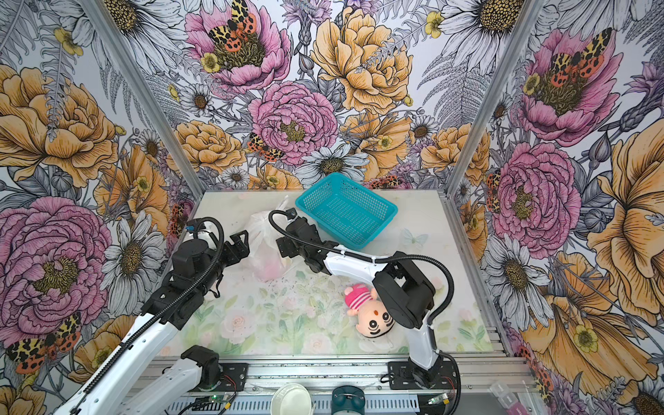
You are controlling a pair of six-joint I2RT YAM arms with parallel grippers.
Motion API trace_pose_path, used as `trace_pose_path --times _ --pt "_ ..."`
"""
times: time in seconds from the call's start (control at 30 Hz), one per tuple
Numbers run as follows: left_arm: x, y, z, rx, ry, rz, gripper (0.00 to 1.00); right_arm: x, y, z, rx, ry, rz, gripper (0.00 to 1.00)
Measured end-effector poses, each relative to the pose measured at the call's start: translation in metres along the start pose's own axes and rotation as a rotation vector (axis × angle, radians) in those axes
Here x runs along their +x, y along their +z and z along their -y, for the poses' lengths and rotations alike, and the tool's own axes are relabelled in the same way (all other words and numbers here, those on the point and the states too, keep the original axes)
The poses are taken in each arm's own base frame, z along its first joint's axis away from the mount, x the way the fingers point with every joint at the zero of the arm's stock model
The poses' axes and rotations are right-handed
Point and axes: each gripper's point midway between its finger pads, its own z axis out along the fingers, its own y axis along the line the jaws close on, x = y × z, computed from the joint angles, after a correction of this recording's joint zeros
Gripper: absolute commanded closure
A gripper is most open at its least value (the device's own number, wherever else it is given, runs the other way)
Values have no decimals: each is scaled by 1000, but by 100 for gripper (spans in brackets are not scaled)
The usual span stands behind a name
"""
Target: Untie the knot of the plastic bag and take out the fruit
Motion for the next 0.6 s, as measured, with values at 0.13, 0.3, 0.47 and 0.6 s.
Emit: trace_pose_path --times 0.13,0.3,0.47,0.6 --pt "6 7 0 -4 5 -28 6 5 28 4 -12 12 -34 43" --pt "10 14 2 -4 10 -49 6 10 37 3 -30 -4 -69 82" --pt "11 18 3 -7 12 -61 6 14 26 3 -31 -24 -78 100" --pt "11 18 4 -4 12 -63 6 21 -5 7 -25 -30 -62 100"
